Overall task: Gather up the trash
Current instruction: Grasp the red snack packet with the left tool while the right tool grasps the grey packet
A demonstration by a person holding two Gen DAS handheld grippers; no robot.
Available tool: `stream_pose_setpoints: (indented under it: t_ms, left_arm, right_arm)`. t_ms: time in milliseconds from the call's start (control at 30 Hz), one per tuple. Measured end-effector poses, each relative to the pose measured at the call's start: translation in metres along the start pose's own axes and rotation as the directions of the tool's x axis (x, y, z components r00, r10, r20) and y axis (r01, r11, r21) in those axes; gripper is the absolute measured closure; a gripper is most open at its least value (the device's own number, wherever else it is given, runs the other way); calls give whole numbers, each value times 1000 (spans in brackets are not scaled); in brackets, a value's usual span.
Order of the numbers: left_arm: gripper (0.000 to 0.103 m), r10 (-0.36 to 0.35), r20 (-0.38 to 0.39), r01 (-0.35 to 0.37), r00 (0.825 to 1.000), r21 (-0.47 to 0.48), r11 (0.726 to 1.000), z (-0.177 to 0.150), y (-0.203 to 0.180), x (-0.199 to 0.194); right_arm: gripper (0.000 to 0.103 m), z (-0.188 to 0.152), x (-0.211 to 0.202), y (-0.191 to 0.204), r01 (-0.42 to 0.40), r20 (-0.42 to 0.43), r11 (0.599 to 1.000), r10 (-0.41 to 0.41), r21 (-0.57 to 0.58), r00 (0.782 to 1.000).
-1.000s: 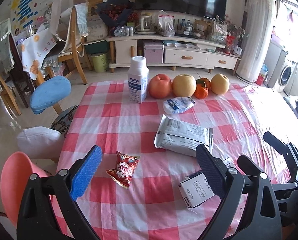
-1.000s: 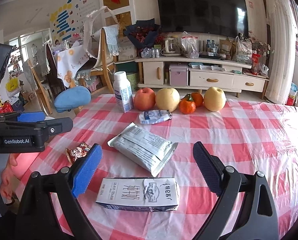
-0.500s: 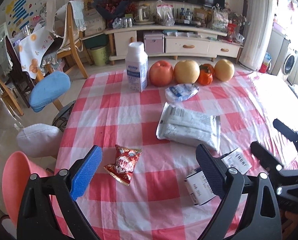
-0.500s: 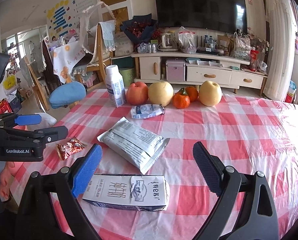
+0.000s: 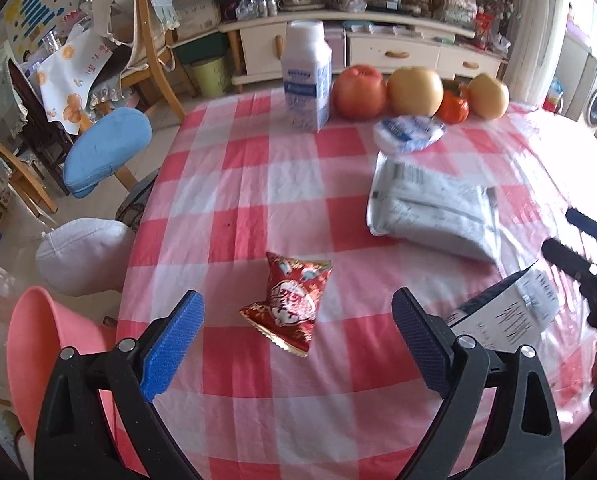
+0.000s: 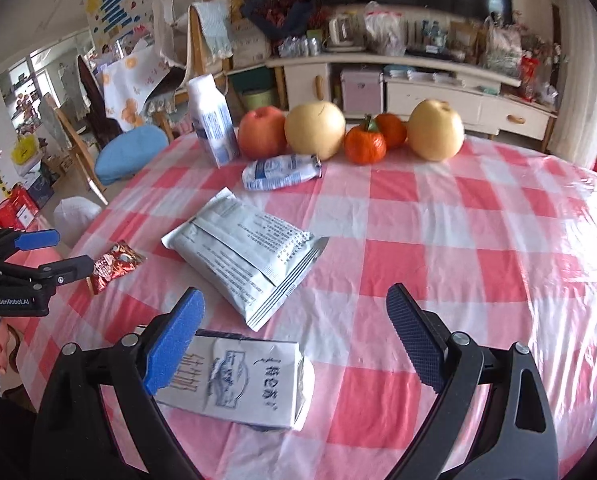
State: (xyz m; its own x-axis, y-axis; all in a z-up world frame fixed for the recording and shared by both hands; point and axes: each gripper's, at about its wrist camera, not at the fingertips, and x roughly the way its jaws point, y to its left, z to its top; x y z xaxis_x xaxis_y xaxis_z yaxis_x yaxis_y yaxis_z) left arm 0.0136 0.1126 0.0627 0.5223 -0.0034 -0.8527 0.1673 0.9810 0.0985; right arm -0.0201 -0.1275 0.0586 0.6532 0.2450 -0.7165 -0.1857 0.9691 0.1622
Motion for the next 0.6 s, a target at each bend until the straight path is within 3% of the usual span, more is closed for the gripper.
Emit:
stream_pose_setpoints:
  t_ms: [333, 600]
  left_arm:
    - [9, 10, -98, -9, 995, 14, 1000, -6, 9, 35]
    - [9, 12, -112, -7, 994, 48, 999, -2, 4, 51]
  right_arm:
    - [10, 19, 37, 20, -125, -78, 983, 115, -131, 990]
    - [10, 34, 70, 31, -151, -159, 953, 111, -262, 981]
